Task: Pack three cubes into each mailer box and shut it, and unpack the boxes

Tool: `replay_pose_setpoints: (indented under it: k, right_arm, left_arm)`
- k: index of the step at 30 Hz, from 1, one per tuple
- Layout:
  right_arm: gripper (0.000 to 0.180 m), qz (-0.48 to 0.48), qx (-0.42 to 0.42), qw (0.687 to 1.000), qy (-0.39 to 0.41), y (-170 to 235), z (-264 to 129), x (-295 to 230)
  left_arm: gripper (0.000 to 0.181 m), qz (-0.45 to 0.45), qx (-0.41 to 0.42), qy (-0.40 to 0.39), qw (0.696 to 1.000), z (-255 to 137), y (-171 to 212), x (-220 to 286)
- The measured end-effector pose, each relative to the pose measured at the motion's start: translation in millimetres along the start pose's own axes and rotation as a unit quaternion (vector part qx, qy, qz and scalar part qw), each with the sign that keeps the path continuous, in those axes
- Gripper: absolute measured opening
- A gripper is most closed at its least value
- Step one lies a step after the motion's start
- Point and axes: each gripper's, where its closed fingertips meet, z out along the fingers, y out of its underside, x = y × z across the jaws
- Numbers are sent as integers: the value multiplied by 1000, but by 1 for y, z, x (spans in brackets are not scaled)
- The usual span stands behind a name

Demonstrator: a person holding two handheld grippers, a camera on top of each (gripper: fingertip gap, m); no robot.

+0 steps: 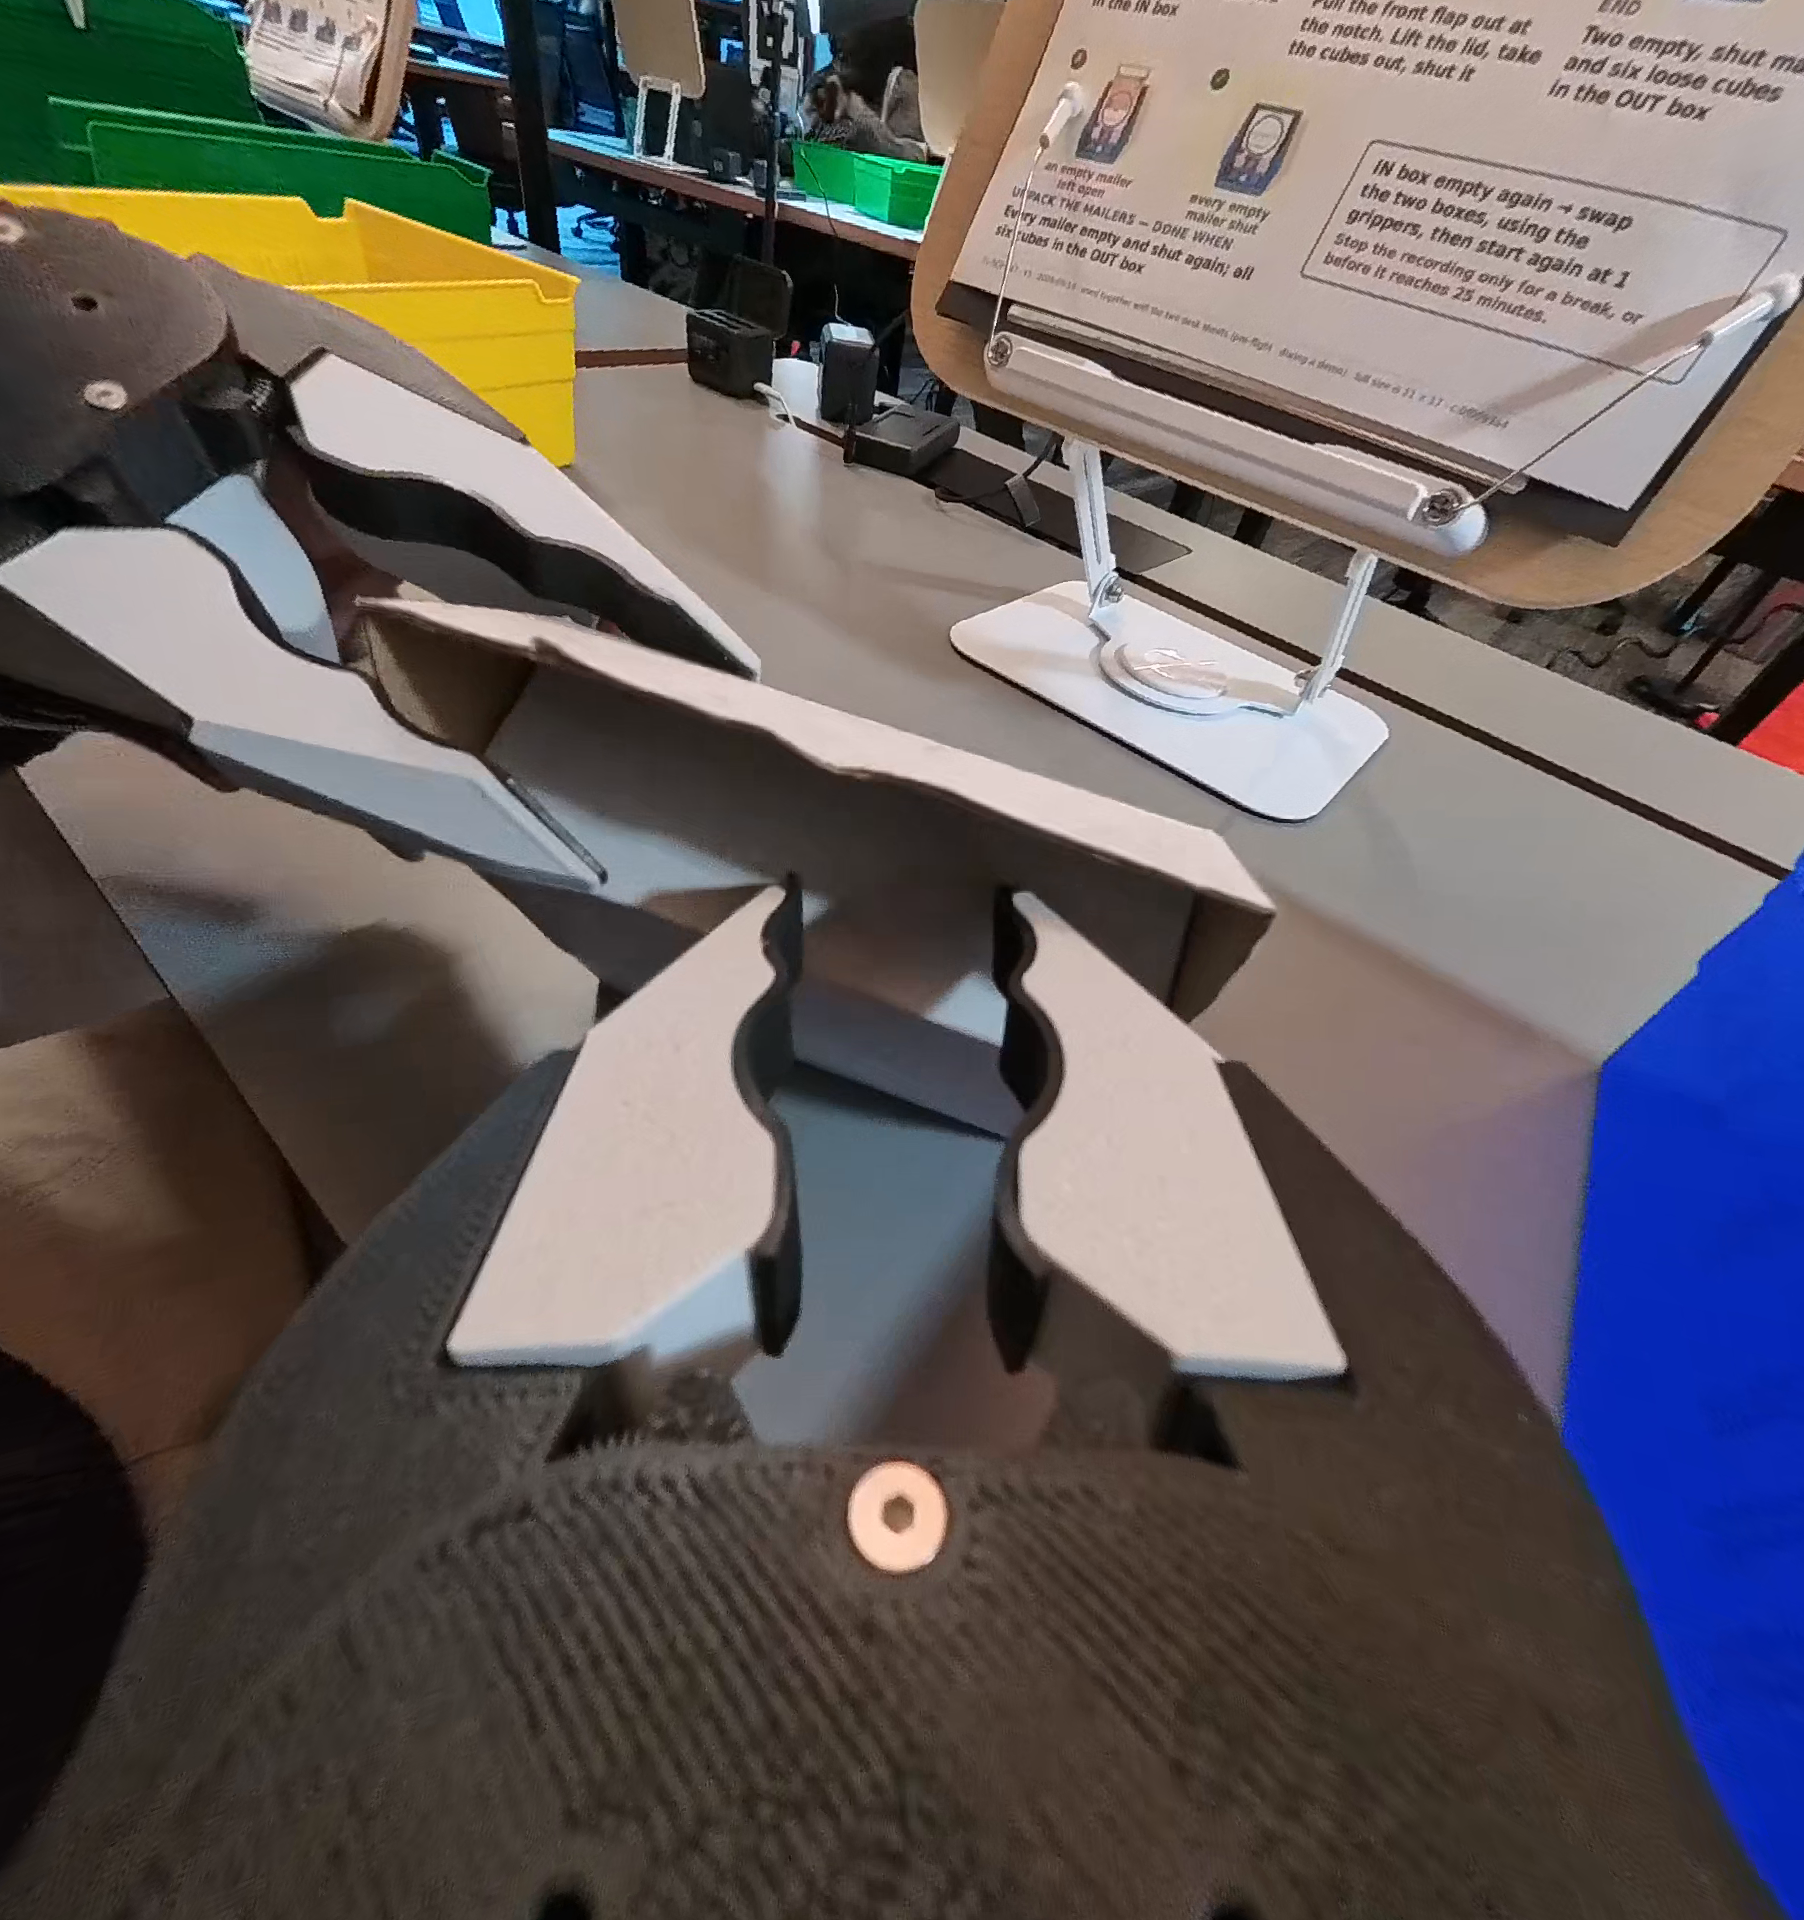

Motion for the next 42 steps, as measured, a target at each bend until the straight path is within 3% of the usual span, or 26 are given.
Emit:
replay_pose_setpoints:
  k: [8, 12, 15, 25, 31, 35, 40, 42]
  right_arm:
    - [36, -18, -43, 999, -2, 4, -3, -3]
    - [36, -35, -82, 996, -6, 9, -7, -5]
    - [36, -51, -95, 994, -5, 11, -7, -6]
    - [33, -166, 40, 985, 29, -22, -3, -24]
    - [49, -72, -28, 997, -27, -3, 1, -30]
    - [45, 45, -149, 980, -123, 29, -5, -48]
    - [42, -15, -250, 960, -122, 72, -9, -47]
    - [41, -48, -243, 962, -117, 73, -9, -48]
  left_arm:
    - [43, -132, 57, 37, 989, -13, -19, -15]
    - [33, -189, 86, 7, 978, -24, -24, -41]
    - [33, -175, 93, -21, 980, -27, -23, -48]
    - [34, -132, 103, -6, 986, -26, -29, -34]
    - [32, -117, 103, 21, 988, -27, -35, -23]
    - [31, -113, 110, -11, 987, -29, -39, -33]
    - [31, -108, 107, -100, 983, -37, -37, -63]
    - [30, -106, 86, -143, 980, -40, -27, -79]
